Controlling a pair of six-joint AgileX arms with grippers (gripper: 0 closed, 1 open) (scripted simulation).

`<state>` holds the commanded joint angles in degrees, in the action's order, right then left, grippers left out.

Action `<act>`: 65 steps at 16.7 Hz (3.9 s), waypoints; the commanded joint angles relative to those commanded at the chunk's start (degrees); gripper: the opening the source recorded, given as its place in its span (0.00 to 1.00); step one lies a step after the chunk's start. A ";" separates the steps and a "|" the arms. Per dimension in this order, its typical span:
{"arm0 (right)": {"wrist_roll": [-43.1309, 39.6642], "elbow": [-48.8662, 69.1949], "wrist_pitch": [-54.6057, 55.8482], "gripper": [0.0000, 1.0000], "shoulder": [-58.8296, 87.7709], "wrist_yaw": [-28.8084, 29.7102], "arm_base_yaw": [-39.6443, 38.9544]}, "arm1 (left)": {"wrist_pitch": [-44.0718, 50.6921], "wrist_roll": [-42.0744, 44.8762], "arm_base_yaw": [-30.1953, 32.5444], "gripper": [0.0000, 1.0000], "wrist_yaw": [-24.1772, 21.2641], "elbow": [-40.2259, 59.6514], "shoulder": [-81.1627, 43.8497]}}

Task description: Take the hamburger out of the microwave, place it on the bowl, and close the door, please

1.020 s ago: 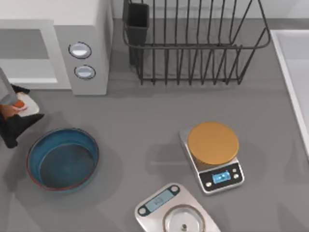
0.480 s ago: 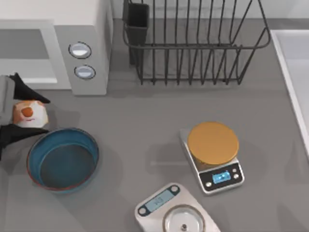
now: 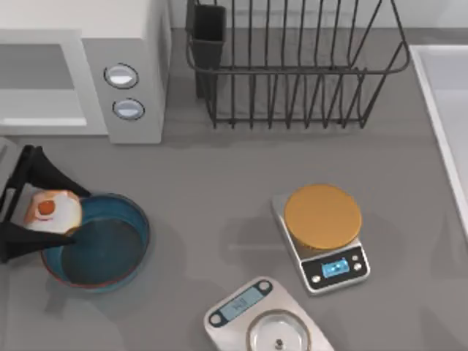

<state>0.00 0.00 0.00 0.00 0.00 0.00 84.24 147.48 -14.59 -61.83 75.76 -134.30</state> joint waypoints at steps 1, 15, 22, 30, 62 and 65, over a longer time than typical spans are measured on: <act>0.00 0.00 0.00 1.00 0.00 0.00 0.00 | 1.45 1.44 0.00 0.00 -0.07 0.33 -0.62; 0.00 0.00 0.00 1.00 0.00 0.00 0.00 | -3.74 -1.98 2.89 0.00 -2.77 -1.66 0.76; 0.00 0.00 0.00 1.00 0.00 0.00 0.00 | -10.74 -6.73 6.61 0.00 -5.34 -5.62 0.53; 0.00 0.00 0.00 1.00 0.00 0.00 0.00 | -10.88 -6.83 6.69 0.30 -5.38 -5.81 0.30; 0.00 0.00 0.00 1.00 0.00 0.00 0.00 | -48.07 -60.60 10.15 1.00 15.53 -35.04 55.54; 0.00 0.00 0.00 1.00 0.00 0.00 0.00 | -60.47 -83.87 11.51 1.00 25.50 -45.77 76.36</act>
<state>0.00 0.00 0.00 0.00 0.00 0.00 23.76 63.61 -3.08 -36.33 29.99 -57.94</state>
